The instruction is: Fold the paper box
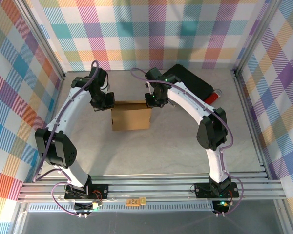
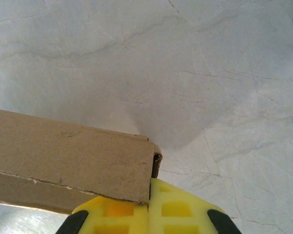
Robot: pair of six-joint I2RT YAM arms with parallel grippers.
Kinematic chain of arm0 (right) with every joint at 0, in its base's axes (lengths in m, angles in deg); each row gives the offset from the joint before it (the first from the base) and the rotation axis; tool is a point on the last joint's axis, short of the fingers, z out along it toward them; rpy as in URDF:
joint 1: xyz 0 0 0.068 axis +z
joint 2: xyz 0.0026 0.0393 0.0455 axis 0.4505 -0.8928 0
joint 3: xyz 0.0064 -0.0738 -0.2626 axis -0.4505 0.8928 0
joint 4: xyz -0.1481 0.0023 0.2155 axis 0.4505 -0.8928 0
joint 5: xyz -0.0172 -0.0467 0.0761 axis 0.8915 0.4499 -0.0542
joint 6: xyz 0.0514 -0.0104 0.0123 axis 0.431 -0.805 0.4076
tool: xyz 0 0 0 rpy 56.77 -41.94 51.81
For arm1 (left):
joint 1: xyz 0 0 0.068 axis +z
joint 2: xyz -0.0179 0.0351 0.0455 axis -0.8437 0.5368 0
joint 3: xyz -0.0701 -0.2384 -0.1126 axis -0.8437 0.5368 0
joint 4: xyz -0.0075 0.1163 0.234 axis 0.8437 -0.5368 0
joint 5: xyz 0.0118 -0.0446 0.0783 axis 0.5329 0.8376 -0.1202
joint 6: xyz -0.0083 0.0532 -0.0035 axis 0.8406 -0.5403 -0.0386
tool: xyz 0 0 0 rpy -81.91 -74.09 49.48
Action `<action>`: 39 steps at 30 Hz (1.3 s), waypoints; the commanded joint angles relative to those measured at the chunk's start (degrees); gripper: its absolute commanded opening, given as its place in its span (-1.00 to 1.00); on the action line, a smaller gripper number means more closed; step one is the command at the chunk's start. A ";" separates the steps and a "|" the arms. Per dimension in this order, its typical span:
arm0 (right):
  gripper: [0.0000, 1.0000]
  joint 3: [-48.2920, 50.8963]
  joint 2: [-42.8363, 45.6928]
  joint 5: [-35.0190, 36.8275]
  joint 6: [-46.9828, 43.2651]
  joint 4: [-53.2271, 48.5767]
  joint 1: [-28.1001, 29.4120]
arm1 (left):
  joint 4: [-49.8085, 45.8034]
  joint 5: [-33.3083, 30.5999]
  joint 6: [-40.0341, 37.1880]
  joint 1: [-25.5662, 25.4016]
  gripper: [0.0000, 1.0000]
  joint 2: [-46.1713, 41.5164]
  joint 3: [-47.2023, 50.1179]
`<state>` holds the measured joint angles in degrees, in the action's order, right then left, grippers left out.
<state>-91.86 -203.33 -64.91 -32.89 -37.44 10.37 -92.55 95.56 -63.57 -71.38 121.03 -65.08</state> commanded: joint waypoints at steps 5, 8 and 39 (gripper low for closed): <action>-1.00 -0.92 -0.90 -0.74 0.10 -2.80 0.56 | -3.92 5.08 6.14 -0.39 -1.00 2.09 -5.05; -1.00 -1.43 -0.97 -0.55 -0.05 -3.08 0.56 | -5.64 5.89 6.67 -0.39 -1.00 3.20 -7.08; -1.00 -0.35 -0.23 -0.55 0.96 -2.00 0.54 | 4.50 8.34 6.31 -0.28 -1.00 -1.99 5.04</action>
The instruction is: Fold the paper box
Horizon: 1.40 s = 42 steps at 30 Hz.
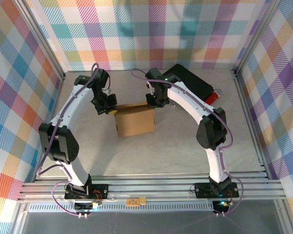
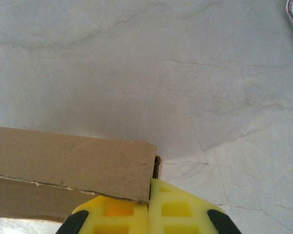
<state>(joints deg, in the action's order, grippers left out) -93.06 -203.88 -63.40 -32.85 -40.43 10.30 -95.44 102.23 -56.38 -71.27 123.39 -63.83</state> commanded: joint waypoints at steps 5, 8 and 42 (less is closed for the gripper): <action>-1.00 3.62 2.43 -1.84 1.03 3.03 0.73 | 16.64 -0.04 -1.84 -1.40 -1.00 -10.26 14.18; -1.00 6.70 4.56 -1.70 1.33 5.14 0.97 | 20.24 -1.24 -1.75 -2.36 -1.00 -12.70 17.72; 0.58 36.83 27.05 -26.45 57.17 32.26 -5.70 | 34.82 -21.92 -0.63 -14.35 -1.00 -25.52 34.29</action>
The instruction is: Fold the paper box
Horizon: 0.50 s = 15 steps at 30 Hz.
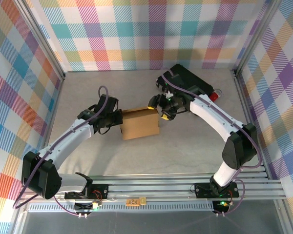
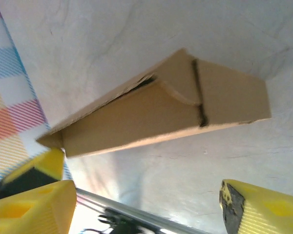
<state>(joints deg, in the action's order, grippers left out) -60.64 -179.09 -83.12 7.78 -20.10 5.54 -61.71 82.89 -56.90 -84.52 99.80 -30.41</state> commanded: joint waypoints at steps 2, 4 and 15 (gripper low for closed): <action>0.65 7.72 3.21 -7.37 22.77 17.90 -0.94 | 1.13 -3.17 0.07 -1.70 -1.00 -2.38 1.29; 0.69 10.00 3.74 -7.83 27.55 21.52 -0.94 | 1.04 -4.07 0.29 -2.14 -1.00 -2.93 1.57; 0.53 19.32 3.68 -9.40 34.43 30.85 -1.64 | 1.31 -5.44 0.75 -3.68 -1.00 -4.16 2.25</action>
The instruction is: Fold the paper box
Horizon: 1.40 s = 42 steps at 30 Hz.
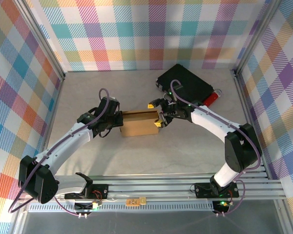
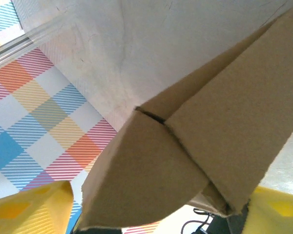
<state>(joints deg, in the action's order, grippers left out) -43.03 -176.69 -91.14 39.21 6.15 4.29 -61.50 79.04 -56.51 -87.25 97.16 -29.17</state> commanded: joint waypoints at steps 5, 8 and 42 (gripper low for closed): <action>0.21 4.44 2.15 -1.48 1.86 4.68 -0.57 | 0.83 -1.58 1.31 -1.55 -1.00 -2.27 1.82; 0.07 5.77 2.56 -1.16 0.95 4.44 -0.57 | 0.35 -0.15 2.30 -1.66 -0.87 -3.22 2.51; -0.20 7.41 0.66 -4.02 -0.24 5.66 -1.31 | 24.63 23.85 65.90 9.32 -0.57 -2.50 16.37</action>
<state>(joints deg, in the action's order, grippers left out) -36.78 -175.27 -94.53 39.93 12.49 3.53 -42.65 102.36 6.22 -78.22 93.60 -15.88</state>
